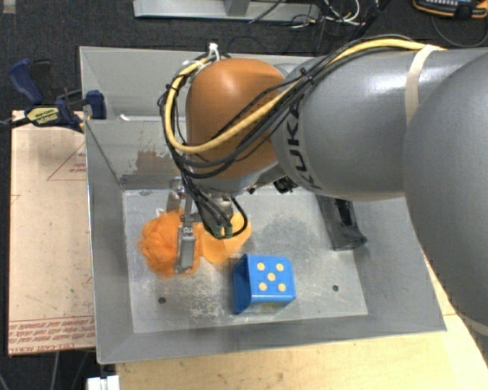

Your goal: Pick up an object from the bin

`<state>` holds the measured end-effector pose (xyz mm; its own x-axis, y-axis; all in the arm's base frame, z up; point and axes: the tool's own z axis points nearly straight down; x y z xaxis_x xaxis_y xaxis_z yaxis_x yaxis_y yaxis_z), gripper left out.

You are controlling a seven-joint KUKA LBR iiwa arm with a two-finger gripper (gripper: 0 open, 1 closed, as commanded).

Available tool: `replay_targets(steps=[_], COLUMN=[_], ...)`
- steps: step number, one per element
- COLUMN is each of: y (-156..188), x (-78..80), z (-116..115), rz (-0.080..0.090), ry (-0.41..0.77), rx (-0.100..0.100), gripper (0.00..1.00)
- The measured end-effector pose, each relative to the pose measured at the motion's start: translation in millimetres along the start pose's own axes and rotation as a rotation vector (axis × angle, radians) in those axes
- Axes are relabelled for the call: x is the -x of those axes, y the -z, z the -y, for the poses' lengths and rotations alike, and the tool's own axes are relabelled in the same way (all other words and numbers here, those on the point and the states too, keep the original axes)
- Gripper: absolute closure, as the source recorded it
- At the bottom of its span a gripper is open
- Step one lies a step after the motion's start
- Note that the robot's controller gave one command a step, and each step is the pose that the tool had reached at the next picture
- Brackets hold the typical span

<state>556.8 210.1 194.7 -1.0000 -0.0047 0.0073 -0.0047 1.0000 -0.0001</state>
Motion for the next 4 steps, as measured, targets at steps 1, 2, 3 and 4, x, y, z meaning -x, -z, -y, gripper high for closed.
replay_targets(steps=[1, 2, 3, 4], y=[5, -38, -124, -124], x=[1.8, -1.3, -3.3, -3.3], z=[1, 13, 42, 41], rz=[0.007, 0.012, 0.009, 0.009], ry=[-0.004, 0.001, 0.040, 0.040], rx=[0.002, 0.005, 0.003, 0.003], gripper=[0.00, 0.00, 1.00, 1.00])
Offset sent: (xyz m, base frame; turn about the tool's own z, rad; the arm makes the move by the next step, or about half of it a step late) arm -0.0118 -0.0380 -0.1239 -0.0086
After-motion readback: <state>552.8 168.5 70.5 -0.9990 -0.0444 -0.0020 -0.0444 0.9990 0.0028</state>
